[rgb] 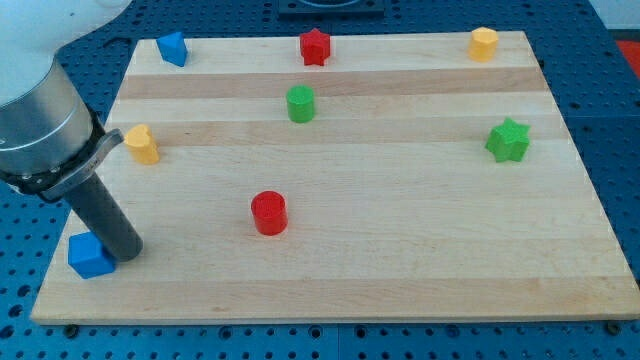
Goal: Move green circle up a bit
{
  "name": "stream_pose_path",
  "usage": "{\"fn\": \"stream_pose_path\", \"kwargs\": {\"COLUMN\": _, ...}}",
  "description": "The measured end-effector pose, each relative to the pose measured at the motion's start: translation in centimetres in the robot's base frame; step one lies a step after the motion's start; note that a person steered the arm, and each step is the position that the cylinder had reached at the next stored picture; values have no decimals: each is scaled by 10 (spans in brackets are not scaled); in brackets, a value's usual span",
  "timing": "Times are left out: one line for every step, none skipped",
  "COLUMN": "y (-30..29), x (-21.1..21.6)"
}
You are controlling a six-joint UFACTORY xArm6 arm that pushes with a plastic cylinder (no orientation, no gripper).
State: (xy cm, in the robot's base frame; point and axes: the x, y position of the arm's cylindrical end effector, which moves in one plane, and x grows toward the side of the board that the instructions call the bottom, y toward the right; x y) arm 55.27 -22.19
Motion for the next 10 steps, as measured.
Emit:
{"fn": "stream_pose_path", "kwargs": {"y": 2, "x": -26}}
{"fn": "stream_pose_path", "kwargs": {"y": 17, "x": -80}}
{"fn": "stream_pose_path", "kwargs": {"y": 37, "x": -121}}
{"fn": "stream_pose_path", "kwargs": {"y": 94, "x": -132}}
{"fn": "stream_pose_path", "kwargs": {"y": 155, "x": -132}}
{"fn": "stream_pose_path", "kwargs": {"y": 188, "x": -146}}
{"fn": "stream_pose_path", "kwargs": {"y": 188, "x": -188}}
{"fn": "stream_pose_path", "kwargs": {"y": 188, "x": -227}}
{"fn": "stream_pose_path", "kwargs": {"y": 204, "x": -233}}
{"fn": "stream_pose_path", "kwargs": {"y": 231, "x": -236}}
